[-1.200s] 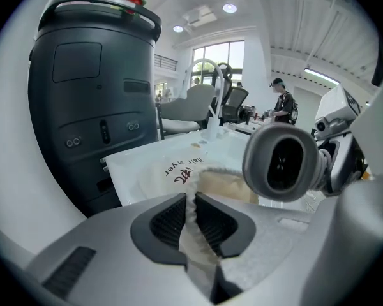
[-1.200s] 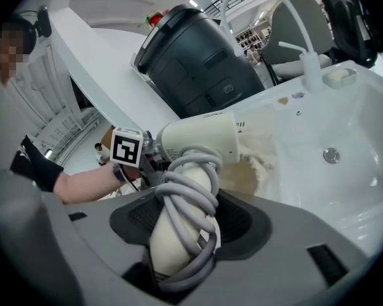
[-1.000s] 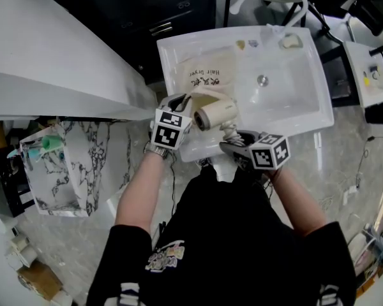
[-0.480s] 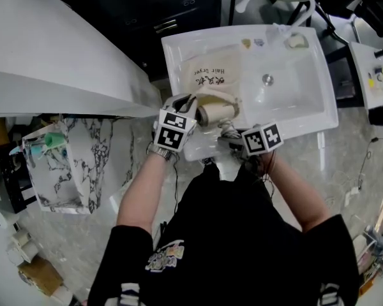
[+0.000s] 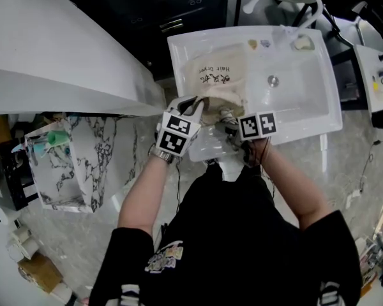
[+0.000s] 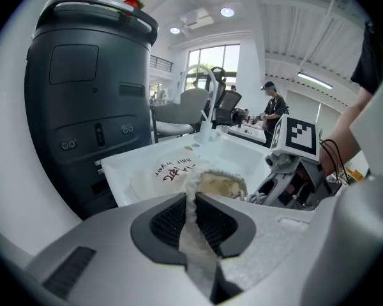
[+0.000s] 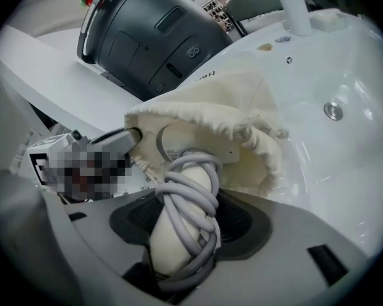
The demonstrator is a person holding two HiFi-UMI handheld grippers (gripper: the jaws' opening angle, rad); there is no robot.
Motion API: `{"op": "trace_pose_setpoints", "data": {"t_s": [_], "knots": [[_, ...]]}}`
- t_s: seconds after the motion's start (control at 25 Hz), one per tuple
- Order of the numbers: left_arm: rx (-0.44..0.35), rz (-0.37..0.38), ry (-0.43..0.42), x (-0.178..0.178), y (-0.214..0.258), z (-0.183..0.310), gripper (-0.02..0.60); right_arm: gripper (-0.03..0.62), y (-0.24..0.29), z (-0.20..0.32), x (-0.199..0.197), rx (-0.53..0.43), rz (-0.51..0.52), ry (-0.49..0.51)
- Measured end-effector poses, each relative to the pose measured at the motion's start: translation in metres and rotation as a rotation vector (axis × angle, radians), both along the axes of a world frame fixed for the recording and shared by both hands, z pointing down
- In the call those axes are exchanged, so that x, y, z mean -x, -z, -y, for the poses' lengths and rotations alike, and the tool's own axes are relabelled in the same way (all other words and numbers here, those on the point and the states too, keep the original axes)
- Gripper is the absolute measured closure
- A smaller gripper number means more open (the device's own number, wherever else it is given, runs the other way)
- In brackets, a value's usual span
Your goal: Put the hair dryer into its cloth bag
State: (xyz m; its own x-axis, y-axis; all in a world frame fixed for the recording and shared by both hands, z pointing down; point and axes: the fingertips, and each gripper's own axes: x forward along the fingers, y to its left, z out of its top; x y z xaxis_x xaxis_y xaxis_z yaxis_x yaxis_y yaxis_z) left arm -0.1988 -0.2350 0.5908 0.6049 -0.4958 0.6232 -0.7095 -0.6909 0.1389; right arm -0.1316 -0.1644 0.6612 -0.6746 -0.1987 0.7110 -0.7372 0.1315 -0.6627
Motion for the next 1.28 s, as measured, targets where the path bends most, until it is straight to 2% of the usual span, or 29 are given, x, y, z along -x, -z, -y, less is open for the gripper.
{"op": "trace_pose_setpoints", "data": {"t_s": [0.2,0.56,0.84,1.28], "knots": [[-0.003,-0.009,-0.009,0.001,0.004,-0.002,0.538,0.355,-0.005,0.027,0.007,-0.046,-0.005,-0.092],[0.018,-0.035,-0.011,0.006,0.003,-0.005,0.538,0.355,-0.013,0.066,0.012,-0.15,-0.065,-0.195],[0.025,-0.058,-0.018,0.007,0.005,-0.007,0.538,0.355,-0.024,0.087,0.016,-0.197,-0.134,-0.254],[0.048,-0.09,-0.015,0.009,0.005,-0.015,0.538,0.355,-0.035,0.115,0.02,-0.254,-0.185,-0.324]]}}
